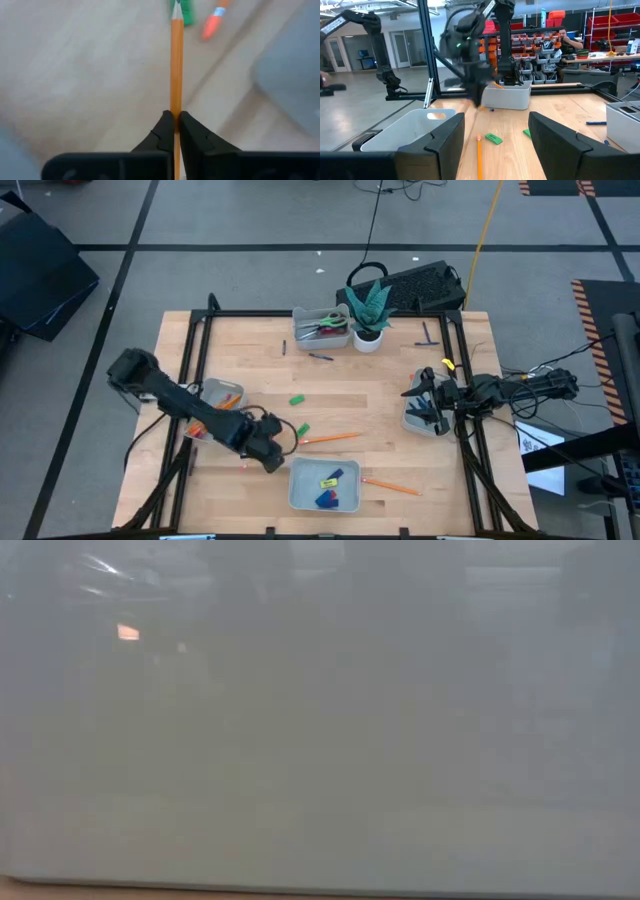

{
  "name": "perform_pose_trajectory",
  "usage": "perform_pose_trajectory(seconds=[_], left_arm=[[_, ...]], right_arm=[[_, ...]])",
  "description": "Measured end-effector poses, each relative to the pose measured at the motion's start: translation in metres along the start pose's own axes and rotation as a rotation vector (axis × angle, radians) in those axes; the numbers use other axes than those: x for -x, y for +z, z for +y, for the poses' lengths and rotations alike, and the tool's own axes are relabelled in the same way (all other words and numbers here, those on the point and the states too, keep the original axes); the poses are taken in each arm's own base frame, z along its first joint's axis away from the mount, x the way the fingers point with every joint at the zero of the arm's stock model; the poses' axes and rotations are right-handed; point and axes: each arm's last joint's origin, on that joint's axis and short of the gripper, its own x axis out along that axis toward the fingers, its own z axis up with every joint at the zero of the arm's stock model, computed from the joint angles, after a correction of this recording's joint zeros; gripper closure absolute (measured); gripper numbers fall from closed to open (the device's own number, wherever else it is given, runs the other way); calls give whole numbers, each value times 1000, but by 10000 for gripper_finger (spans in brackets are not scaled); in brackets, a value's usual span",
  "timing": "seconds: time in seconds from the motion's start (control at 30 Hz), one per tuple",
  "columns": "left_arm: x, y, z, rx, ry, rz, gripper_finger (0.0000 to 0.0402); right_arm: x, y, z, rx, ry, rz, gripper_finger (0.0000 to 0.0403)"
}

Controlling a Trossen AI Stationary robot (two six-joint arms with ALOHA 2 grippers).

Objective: Sort crayons/erasers/pens/pencils in bins
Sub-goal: Put the orange pencil into the middle left gray bin

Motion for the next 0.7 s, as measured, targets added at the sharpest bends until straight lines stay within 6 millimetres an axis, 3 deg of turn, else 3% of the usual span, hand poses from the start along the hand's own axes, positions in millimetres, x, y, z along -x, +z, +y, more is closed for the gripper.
perform_pose_trajectory(seconds=[0.17,0.4,0.53,0.7], left_arm=[[50,20,30,12,69,11,380],[101,15,92,154,282,146,391],[101,7,115,260,383,190,382],[72,2,120,245,351,193,384]], right_arm=[[0,0,0,0,0,-1,190],[0,0,0,0,0,0,190],[0,0,0,0,0,0,190],[0,0,0,0,0,0,190]])
